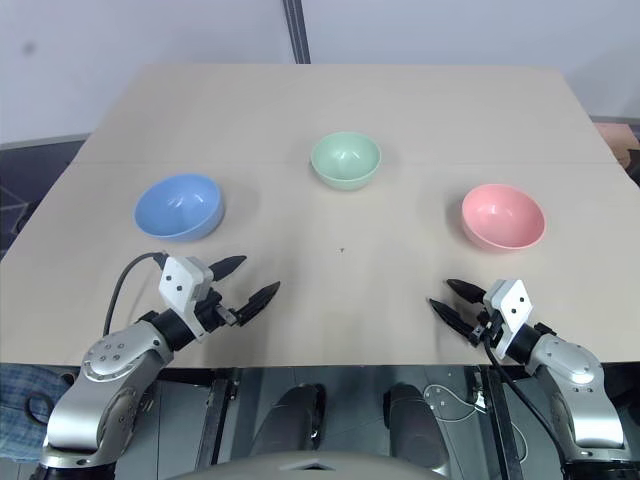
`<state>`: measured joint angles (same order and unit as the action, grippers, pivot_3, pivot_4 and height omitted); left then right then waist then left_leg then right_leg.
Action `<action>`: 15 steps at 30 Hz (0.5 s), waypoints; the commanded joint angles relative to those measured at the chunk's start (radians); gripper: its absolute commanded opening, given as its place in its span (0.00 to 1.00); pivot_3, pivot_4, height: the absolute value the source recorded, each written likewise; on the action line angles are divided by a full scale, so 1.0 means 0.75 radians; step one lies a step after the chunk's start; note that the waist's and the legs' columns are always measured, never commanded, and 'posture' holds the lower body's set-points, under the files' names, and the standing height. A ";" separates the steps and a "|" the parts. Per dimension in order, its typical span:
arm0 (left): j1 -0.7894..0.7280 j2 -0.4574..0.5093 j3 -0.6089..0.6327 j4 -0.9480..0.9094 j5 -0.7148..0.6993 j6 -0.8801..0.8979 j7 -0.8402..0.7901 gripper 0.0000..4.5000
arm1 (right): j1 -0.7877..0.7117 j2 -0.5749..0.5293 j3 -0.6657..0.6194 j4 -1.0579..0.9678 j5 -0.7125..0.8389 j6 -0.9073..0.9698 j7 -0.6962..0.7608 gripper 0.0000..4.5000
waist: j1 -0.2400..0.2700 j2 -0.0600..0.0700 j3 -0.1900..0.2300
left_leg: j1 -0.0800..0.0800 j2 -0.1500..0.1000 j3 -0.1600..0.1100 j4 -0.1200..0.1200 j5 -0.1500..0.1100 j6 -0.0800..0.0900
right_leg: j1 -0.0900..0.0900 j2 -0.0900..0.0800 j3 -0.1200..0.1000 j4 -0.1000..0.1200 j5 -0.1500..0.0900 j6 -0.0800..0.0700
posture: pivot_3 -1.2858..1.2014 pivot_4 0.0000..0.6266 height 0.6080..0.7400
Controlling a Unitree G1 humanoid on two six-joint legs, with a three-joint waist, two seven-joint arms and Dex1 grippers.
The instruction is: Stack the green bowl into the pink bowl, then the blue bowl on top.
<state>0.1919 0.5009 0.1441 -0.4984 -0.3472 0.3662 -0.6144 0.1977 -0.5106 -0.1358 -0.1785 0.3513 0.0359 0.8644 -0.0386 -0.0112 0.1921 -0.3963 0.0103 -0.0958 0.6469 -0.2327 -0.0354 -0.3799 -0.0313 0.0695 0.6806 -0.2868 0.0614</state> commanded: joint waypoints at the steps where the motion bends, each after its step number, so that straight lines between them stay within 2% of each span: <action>1: 0.010 0.003 -0.006 -0.017 -0.005 -0.022 -0.003 0.99 | 0.016 -0.023 -0.013 -0.037 0.001 -0.034 0.011 0.56 | 0.000 0.000 0.000 | 0.000 0.000 0.000 0.000 0.000 0.000 | 0.000 0.000 0.000 0.000 0.000 0.000 | 0.52 0.24 1.00; 15: 0.021 0.010 0.005 -0.046 -0.019 0.009 0.007 0.99 | -0.008 -0.034 0.003 -0.006 -0.002 -0.041 0.021 0.56 | 0.000 0.000 0.000 | 0.000 0.000 0.000 -0.001 0.000 0.000 | 0.000 0.000 0.000 -0.001 0.000 0.000 | 0.52 0.24 1.00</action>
<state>0.2052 0.4999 0.1438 -0.4989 -0.3504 0.3770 -0.6089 0.1975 -0.5283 -0.1300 -0.1765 0.3425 0.0301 0.8714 -0.0384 -0.0111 0.1920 -0.3962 0.0102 -0.0959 0.6462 -0.2327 -0.0353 -0.3797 -0.0315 0.0693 0.6798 -0.2868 0.0614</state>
